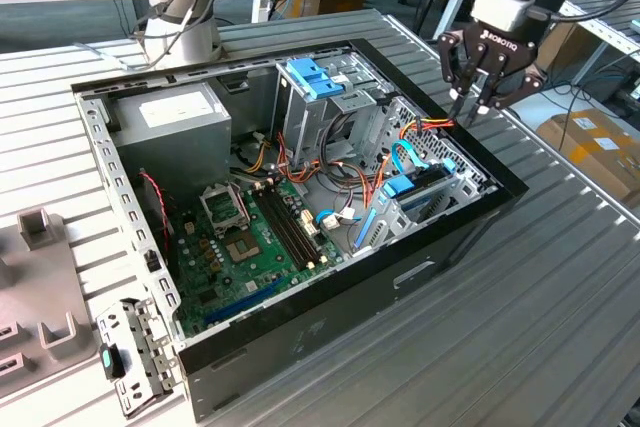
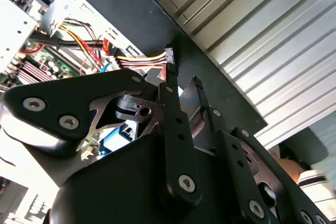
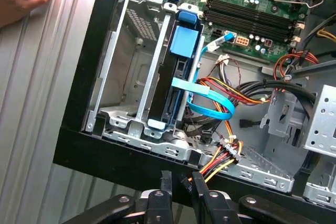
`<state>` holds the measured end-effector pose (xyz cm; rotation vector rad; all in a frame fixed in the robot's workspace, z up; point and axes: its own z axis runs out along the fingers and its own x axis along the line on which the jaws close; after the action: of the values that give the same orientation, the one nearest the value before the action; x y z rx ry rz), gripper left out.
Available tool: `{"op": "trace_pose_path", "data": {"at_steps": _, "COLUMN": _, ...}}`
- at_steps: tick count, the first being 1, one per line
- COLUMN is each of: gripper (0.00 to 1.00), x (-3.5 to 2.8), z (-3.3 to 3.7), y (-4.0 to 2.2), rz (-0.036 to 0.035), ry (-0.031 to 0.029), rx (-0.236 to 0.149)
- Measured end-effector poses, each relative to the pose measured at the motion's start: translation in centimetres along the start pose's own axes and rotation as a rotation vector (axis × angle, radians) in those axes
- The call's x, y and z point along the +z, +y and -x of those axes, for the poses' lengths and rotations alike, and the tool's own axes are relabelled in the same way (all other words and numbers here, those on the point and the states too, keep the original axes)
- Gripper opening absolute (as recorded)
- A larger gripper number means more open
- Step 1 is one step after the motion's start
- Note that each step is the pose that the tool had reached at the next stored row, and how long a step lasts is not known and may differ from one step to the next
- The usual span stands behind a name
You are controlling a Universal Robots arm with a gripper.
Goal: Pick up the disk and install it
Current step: 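Insert the second disk wire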
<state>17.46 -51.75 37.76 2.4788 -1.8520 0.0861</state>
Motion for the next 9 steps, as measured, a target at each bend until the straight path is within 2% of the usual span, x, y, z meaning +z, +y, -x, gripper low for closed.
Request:
{"op": "trace_pose_path", "data": {"at_steps": 4, "gripper": 0.29, "x": 0.01, "z": -0.01, "y": 0.0, "rz": -0.0074, "ry": 0.0004, "rx": -0.101}}
{"op": "trace_pose_path", "data": {"at_steps": 6, "gripper": 0.29, "x": 0.03, "z": 0.0, "y": 0.0, "rz": -0.0128, "ry": 0.0008, "rx": -0.177}}
{"op": "trace_pose_path", "data": {"at_steps": 9, "gripper": 0.29, "x": 0.12, "z": 0.0, "y": 0.0, "rz": -0.018, "ry": 0.001, "rx": -0.25}}
